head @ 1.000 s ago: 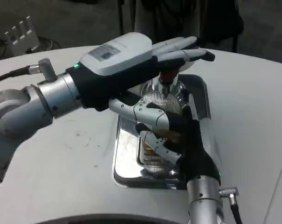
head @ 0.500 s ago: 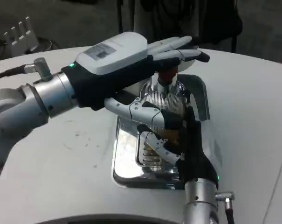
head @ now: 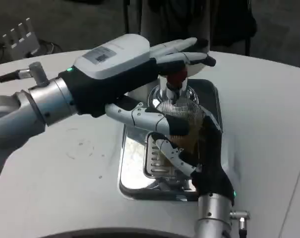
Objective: Grasp the cup under the faucet to collect the drink, then remove the cup.
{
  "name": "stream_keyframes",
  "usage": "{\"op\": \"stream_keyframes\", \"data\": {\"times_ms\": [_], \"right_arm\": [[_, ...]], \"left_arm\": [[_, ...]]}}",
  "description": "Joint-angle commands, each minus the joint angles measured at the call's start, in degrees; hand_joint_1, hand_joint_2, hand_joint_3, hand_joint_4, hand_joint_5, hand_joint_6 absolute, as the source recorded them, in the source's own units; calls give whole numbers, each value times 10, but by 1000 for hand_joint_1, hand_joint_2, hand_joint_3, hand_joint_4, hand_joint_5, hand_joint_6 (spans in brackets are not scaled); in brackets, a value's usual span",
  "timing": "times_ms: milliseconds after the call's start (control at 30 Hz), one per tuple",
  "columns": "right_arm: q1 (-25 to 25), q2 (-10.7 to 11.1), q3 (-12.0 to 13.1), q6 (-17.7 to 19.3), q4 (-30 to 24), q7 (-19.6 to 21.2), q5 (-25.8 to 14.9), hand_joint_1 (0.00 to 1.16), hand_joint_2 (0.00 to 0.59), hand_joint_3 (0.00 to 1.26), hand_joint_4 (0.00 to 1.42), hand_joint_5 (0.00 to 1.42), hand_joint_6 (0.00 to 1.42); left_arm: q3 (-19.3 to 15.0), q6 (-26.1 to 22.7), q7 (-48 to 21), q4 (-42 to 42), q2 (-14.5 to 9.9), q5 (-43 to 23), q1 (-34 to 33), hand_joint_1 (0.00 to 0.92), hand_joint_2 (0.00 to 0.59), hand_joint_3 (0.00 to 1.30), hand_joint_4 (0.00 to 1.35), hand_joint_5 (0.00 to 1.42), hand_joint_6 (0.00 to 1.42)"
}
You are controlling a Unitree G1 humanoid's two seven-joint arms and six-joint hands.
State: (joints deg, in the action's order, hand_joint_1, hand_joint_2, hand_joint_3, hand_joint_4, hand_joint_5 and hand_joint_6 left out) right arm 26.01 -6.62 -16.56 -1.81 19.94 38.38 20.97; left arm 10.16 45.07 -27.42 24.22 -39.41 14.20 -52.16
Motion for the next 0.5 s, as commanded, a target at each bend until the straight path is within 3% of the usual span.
{"op": "stream_keyframes", "data": {"times_ms": [33,500], "right_arm": [[14,-87,-1,-9,18,11,-17,753,229,356,405,421,407],[-6,-76,-5,-2,-18,22,-27,757,229,559,612,617,578]], "left_arm": [[2,-1,-18,8,-17,9,27,0,114,165,0,36,271],[-18,-10,-9,2,-9,-13,38,0,114,174,4,50,274]]}}
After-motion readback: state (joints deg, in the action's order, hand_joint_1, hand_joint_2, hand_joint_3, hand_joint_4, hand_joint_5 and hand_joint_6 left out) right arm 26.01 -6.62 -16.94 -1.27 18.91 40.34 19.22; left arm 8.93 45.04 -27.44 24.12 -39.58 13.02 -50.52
